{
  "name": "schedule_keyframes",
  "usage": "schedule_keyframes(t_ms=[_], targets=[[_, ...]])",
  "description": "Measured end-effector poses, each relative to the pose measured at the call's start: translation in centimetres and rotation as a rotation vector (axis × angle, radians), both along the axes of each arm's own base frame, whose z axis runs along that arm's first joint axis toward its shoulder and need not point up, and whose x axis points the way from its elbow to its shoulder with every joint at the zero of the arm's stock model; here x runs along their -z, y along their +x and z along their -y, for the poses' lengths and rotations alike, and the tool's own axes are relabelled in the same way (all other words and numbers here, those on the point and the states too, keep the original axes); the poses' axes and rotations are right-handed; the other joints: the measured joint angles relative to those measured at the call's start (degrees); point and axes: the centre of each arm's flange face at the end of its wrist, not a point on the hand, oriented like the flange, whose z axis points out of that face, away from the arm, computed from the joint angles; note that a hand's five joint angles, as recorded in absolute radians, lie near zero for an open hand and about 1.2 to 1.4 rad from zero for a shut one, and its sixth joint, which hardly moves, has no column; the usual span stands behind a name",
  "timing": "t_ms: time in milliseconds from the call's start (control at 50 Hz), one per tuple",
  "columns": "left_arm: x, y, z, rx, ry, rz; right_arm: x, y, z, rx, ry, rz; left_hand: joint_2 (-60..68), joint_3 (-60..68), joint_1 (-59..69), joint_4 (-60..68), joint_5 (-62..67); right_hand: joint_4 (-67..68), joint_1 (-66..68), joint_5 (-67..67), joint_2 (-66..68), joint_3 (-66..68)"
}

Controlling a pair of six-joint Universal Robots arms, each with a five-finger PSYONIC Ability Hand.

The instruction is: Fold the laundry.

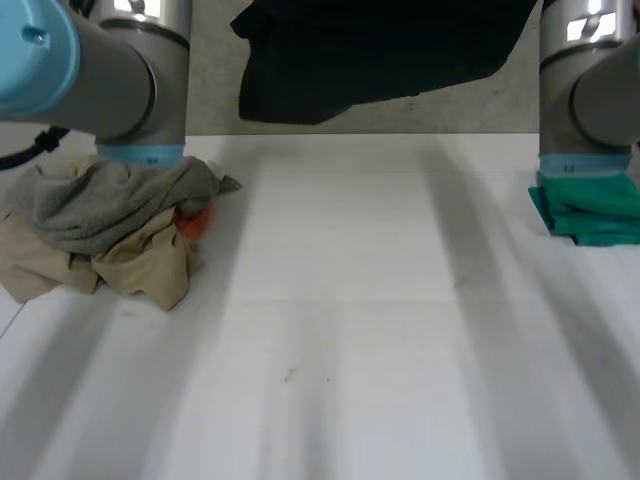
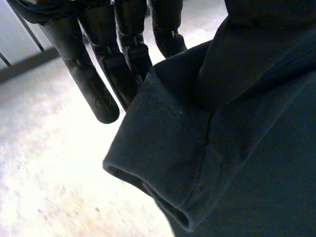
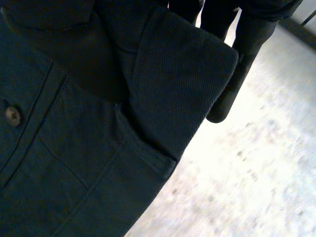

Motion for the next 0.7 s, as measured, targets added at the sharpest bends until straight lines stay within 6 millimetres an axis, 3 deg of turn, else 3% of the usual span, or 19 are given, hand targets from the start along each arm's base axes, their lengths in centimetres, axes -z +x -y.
schedule_keyframes(t_ms=[140, 260, 320, 380, 440, 500, 600, 700], targets=[[6.1, -0.4, -0.4, 0.037, 0.182, 0.112, 7.4, 0.4, 0.8, -0.003, 0.253, -0.112, 0.0, 0.0, 0.0, 0.0, 0.0, 0.0, 0.0, 0.0, 0.0, 0.0], [13.3, -0.4, -1.4, 0.058, 0.395, 0.242, 14.3, 0.7, 0.9, -0.019, 0.434, -0.228, 0.0, 0.0, 0.0, 0.0, 0.4, 0.0, 0.0, 0.0, 0.0, 0.0], [17.5, -0.1, -2.5, 0.063, 0.538, 0.327, 18.2, 0.8, 0.5, -0.018, 0.536, -0.326, 0.0, 0.0, 0.0, 0.0, 0.4, 0.0, 0.0, 0.0, 0.0, 0.0], [20.8, 0.4, -3.9, 0.064, 0.674, 0.410, 20.9, 0.6, -0.4, -0.006, 0.626, -0.436, 0.0, 0.0, 0.0, 0.0, 0.4, 0.0, 0.0, 0.0, 0.0, 0.0], [22.9, 1.2, -5.7, 0.062, 0.800, 0.499, 22.2, 0.1, -1.7, 0.007, 0.712, -0.554, 0.0, 0.0, 0.0, 0.0, 0.4, 0.0, 0.0, 0.0, 0.0, 0.0], [23.3, 2.1, -7.6, 0.057, 0.891, 0.578, 22.2, -0.7, -3.9, 0.011, 0.810, -0.677, 0.0, 0.0, 0.0, 0.0, 0.4, 0.0, 0.0, 0.0, 0.0, 0.0], [22.0, 3.9, -11.7, 0.057, 1.004, 0.725, 20.0, -2.6, -8.4, -0.008, 0.964, -0.806, 0.0, 0.0, 0.0, 0.0, 0.4, 0.0, 0.0, 0.0, 0.0, 0.0], [20.9, 6.6, -18.6, 0.091, 1.102, 1.004, 17.8, -5.0, -14.4, -0.042, 1.108, -0.957, 0.0, 0.0, 0.0, 0.0, 0.4, 0.0, 0.0, 0.0, 0.0, 0.0]])
